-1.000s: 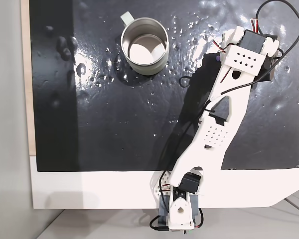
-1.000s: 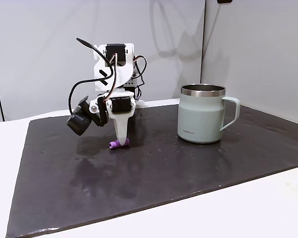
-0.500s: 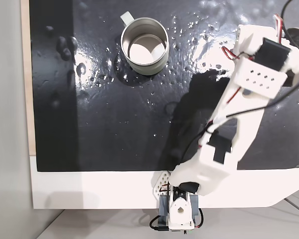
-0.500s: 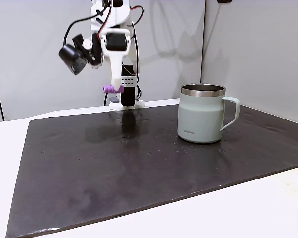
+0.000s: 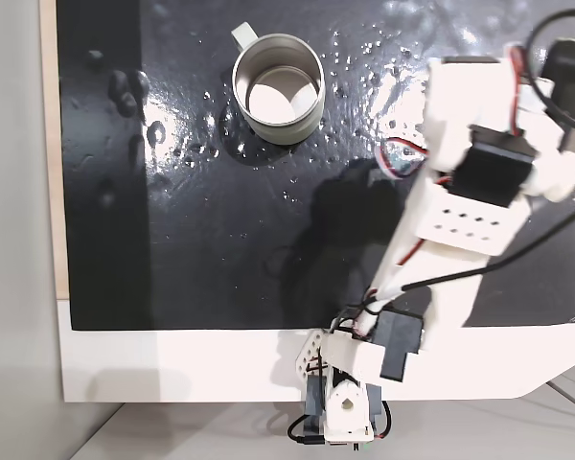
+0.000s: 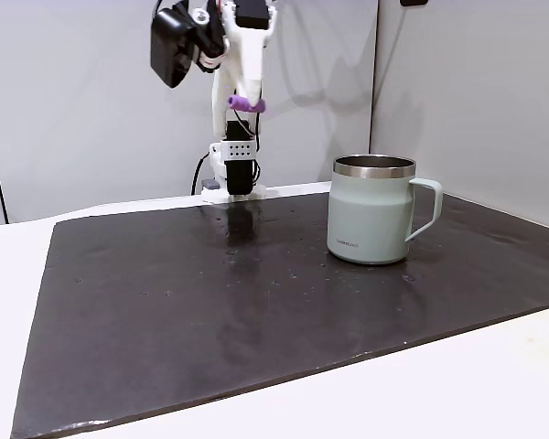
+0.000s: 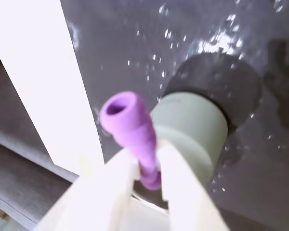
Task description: Grasp a pengrip and put it in the cup.
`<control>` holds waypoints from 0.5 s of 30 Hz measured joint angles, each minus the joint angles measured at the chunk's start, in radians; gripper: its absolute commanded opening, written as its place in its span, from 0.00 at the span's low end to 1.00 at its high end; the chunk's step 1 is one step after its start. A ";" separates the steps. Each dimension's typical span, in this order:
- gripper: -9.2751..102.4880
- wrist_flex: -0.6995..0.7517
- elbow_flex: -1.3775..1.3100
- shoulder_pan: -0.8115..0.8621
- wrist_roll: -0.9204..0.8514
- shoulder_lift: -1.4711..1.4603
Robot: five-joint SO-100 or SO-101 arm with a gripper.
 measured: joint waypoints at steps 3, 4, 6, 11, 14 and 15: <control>0.08 0.000 0.000 -0.095 0.040 0.000; 0.08 0.000 0.000 -0.124 0.055 0.000; 0.08 0.000 0.000 -0.176 0.081 0.000; 0.08 0.000 -0.031 -0.282 0.138 -0.054; 0.08 0.000 -0.075 -0.344 0.178 -0.087; 0.08 0.000 -0.086 -0.360 0.192 -0.103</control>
